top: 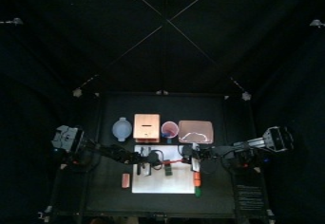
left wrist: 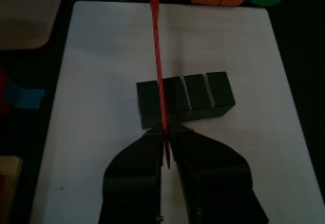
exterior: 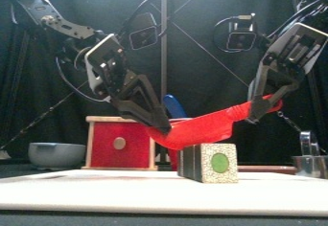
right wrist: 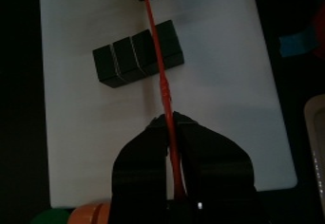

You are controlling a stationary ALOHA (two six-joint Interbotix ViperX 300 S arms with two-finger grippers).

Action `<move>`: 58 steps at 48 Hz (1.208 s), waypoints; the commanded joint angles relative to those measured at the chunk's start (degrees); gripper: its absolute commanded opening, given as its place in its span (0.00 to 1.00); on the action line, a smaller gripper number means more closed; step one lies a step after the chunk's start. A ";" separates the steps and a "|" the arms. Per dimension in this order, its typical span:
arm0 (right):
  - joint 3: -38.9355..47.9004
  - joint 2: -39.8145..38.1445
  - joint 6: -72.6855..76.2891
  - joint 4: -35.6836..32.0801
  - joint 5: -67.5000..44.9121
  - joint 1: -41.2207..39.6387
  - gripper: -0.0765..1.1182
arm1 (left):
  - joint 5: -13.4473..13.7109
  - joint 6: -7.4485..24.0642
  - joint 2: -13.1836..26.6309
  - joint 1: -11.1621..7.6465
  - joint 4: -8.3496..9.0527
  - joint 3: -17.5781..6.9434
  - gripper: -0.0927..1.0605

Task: Place sushi on board then cut the sushi with the knife then place the pieces on the plate
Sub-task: Cut the sushi into 4 pieces

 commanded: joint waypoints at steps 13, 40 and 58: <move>-1.32 5.10 0.26 0.26 -0.26 -1.49 0.38 | -0.09 0.35 -0.35 0.53 0.97 -1.41 0.53; -3.25 10.72 0.26 -0.09 -0.53 -3.34 0.38 | -0.09 0.26 2.99 1.76 1.67 -0.97 0.53; -3.60 10.55 0.18 -2.20 -0.53 -7.21 0.38 | 0.00 0.44 2.90 4.75 2.90 -0.44 0.53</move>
